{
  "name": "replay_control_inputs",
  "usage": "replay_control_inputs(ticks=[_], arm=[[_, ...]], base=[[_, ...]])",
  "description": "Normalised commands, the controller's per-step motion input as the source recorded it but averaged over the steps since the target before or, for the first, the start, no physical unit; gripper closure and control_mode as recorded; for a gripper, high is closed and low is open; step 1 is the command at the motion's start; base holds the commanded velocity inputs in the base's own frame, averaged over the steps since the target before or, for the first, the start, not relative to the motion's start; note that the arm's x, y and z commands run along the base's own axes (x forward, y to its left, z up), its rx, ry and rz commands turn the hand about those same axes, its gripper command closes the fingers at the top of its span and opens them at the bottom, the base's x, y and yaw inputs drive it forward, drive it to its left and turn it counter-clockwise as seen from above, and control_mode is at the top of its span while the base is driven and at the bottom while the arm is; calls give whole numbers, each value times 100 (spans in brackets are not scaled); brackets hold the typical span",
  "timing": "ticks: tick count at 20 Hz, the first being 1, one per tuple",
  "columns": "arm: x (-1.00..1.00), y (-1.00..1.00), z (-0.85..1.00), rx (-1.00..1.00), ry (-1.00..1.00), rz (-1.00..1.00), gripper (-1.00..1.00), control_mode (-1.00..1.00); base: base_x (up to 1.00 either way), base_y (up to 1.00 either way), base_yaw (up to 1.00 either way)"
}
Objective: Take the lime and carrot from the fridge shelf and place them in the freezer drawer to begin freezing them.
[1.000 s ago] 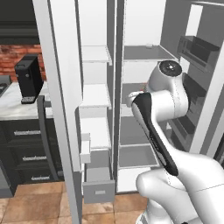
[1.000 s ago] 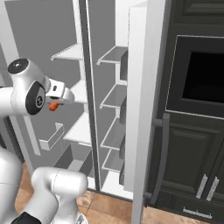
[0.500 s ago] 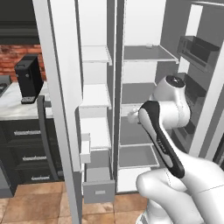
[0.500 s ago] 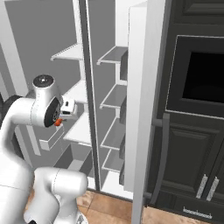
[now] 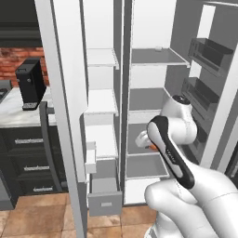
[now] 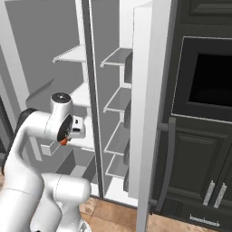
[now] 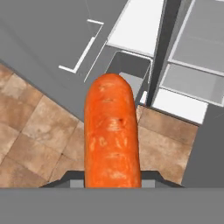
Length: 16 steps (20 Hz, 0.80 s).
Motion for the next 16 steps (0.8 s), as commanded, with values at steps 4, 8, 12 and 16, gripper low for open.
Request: replay_control_inputs(ticks=[4, 8, 12, 16], arm=[[-3, 11, -60, 0, 19, 12, 100, -100], [0, 24, -57, 0, 20, 10, 100, -100], [0, 34, -51, 0, 22, 8, 100, -100], [0, 18, -40, 0, 23, 11, 100, -100]], base=[[0, 0, 0], [0, 0, 0], [0, 0, 0], [0, 0, 0]])
